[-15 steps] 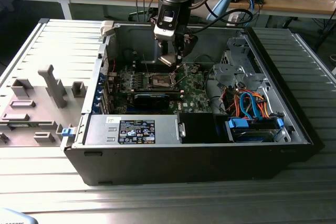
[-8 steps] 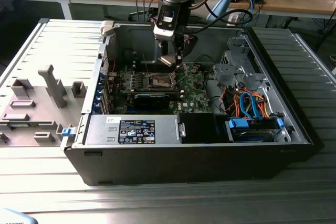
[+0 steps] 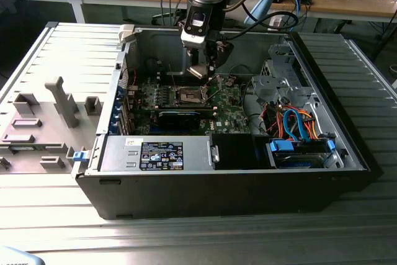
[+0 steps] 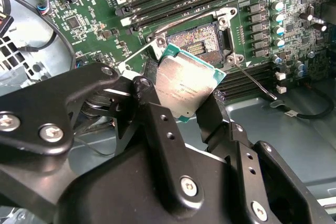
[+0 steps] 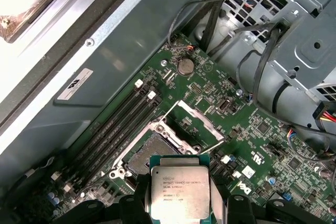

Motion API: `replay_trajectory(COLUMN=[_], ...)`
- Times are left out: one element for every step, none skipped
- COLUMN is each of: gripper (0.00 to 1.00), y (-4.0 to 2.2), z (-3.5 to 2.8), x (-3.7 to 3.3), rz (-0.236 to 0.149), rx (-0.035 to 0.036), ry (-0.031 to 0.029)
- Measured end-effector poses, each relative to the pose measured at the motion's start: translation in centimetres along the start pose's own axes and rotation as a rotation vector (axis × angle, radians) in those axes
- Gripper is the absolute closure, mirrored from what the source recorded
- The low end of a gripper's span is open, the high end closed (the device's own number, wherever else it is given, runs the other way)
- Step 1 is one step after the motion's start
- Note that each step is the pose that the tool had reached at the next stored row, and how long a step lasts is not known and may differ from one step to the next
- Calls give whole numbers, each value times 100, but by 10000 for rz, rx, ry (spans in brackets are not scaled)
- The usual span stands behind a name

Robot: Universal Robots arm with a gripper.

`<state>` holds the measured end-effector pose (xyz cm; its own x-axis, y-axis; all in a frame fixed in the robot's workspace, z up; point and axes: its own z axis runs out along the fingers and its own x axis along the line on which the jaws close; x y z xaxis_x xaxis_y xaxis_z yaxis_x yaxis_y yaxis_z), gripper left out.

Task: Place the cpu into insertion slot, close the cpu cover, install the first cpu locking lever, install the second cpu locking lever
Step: 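Place the cpu into insertion slot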

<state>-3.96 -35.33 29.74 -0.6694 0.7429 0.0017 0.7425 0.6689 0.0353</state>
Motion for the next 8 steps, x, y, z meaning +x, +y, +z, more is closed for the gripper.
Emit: replay_trajectory(gripper=[46,46,46,46,46,46,46,46], y=[0,0,0,0,0,0,0,0], z=[1,2,3,3,4,5,5,7], x=[0,0,0,0,0,0,0,0], rz=[18,34,50,60,78,88,100,121], rx=[1,1,2,2,3,3,3,4], ry=[-1,-2,-3,-4,-4,-5,-6,-8])
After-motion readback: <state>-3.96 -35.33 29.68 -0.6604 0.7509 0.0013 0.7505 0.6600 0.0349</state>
